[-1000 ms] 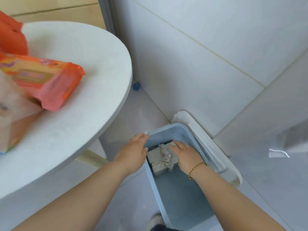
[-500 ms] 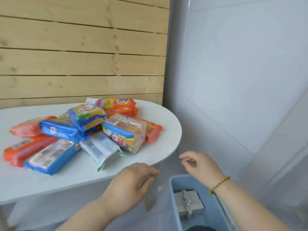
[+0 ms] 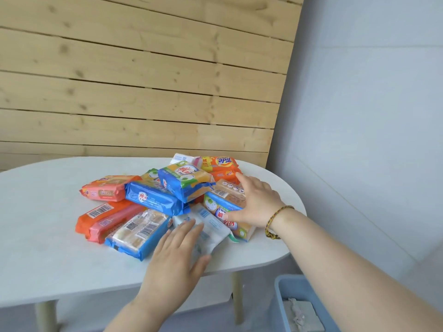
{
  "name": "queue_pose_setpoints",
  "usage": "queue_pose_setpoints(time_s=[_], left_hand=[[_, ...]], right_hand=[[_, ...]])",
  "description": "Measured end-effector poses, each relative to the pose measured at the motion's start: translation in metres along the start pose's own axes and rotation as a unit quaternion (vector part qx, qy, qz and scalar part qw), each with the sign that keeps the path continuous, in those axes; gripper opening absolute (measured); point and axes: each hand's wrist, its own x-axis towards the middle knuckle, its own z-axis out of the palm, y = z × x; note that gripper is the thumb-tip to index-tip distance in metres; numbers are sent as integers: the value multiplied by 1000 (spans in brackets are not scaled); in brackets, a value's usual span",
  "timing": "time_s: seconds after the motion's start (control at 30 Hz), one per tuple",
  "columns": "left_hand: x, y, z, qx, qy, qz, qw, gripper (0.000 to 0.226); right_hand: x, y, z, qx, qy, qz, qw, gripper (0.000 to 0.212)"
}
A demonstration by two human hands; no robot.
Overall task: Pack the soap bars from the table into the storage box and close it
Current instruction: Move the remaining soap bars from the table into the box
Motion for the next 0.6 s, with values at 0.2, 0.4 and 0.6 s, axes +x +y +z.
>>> queue_pose_setpoints(time_s=[0.2, 0.4, 0.6], left_hand=[[1, -5, 10, 7, -52, 21, 998, 52], [4, -5, 7, 26, -80, 27, 996, 53], [4, -2, 0, 16, -99, 32, 994, 47]], right_hand=[[27, -10, 6, -52, -61, 47, 996, 96], [27, -4, 3, -28, -51, 43, 997, 91], [9, 12, -9, 33, -19, 55, 998, 89]])
